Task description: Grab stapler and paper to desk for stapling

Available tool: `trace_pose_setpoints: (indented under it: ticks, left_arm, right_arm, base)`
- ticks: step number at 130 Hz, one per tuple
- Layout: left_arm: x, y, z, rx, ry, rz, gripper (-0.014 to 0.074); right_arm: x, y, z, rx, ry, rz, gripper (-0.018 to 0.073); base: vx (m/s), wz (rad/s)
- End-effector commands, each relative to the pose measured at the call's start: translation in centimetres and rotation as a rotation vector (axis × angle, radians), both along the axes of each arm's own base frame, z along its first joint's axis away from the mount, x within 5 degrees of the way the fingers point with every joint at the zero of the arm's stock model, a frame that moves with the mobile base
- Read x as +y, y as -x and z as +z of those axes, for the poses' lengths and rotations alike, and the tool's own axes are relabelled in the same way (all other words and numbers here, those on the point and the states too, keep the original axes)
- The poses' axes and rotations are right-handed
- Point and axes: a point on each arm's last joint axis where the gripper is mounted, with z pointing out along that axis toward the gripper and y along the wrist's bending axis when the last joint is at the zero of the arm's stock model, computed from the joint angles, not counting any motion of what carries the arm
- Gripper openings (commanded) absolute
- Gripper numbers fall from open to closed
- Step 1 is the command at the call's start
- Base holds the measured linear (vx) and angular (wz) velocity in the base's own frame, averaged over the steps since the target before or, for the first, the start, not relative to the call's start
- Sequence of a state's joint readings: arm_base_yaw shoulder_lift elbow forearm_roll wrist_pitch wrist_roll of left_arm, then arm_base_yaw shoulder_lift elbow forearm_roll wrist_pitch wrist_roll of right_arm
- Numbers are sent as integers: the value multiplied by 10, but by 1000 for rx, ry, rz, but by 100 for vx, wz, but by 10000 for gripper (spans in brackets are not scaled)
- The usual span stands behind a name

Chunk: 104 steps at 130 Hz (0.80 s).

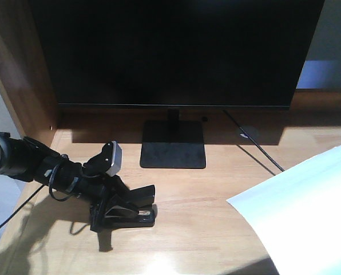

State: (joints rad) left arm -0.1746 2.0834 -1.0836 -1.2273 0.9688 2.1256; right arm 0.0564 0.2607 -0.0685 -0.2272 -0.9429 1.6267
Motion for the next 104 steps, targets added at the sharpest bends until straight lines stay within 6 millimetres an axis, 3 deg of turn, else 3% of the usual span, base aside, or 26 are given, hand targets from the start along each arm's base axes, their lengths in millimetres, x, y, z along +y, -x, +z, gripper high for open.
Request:
trace_pose_setpoints:
  ticks: [1, 46, 104]
  left_arm:
    - [-8, -5, 22, -38, 95, 0, -5]
    - [-11, 4, 21, 8, 125, -93, 45]
    - [-11, 4, 20, 3, 116, -92, 50]
  right_arm:
    - [0, 3, 11, -63, 2, -4, -7]
    - [0, 3, 11, -63, 2, -4, -7]
    - [0, 3, 11, -63, 2, -4, -7]
  base:
    - [0, 0]
    - [0, 0]
    - [0, 0]
